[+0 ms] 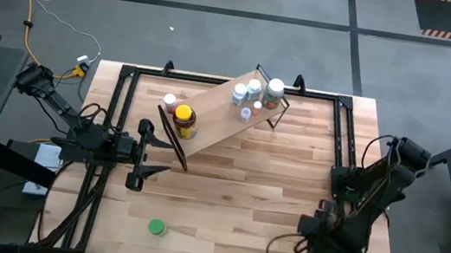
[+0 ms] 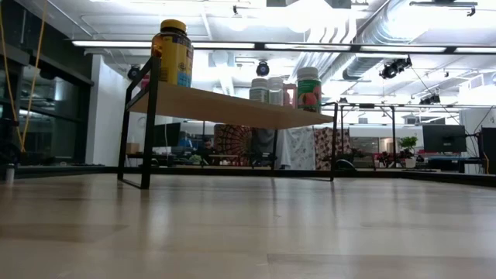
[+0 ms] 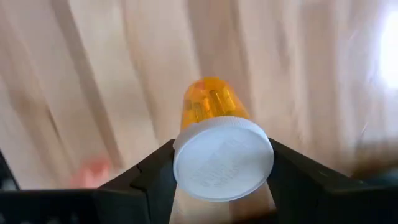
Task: Pick and place medicine bottles onto shelf by color
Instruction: Put the orange medicine bottle on the shelf
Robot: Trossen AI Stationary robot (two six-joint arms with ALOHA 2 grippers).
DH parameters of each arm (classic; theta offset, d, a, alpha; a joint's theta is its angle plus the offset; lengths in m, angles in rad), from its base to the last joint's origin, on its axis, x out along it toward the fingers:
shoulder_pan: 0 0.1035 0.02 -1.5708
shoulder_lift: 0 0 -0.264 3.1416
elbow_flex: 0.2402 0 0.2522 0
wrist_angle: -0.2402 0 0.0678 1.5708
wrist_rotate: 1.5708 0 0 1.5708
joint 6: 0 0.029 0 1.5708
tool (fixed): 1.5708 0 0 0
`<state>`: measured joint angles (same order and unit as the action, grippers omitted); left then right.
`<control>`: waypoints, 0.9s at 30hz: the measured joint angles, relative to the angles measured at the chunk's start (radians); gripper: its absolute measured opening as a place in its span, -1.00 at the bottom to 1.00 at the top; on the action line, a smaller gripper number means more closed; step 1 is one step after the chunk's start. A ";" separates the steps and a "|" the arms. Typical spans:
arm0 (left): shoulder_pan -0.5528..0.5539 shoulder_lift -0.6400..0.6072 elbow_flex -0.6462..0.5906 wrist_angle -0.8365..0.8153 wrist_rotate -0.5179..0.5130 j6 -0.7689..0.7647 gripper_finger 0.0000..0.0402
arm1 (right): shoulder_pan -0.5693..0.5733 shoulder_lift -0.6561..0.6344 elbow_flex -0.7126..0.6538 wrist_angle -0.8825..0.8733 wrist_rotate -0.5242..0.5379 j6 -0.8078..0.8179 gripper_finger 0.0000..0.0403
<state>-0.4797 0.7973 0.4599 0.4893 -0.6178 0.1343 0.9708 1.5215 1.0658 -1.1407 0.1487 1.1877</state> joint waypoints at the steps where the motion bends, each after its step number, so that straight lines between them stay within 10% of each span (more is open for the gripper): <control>1: 0.000 0.000 0.000 0.005 0.000 0.000 0.28 | -0.023 -0.014 0.000 0.008 0.036 -0.018 0.00; 12: 0.000 0.000 0.000 0.010 0.000 0.000 0.28 | -0.405 -0.044 0.084 0.132 0.118 -0.490 0.00; 27: 0.001 0.000 0.000 0.009 0.000 0.001 0.28 | -0.735 0.084 0.586 0.195 0.330 -0.899 0.00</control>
<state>-0.4789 0.7974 0.4599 0.4987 -0.6178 0.1349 0.2356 1.6050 1.6514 -0.9454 0.4787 0.2884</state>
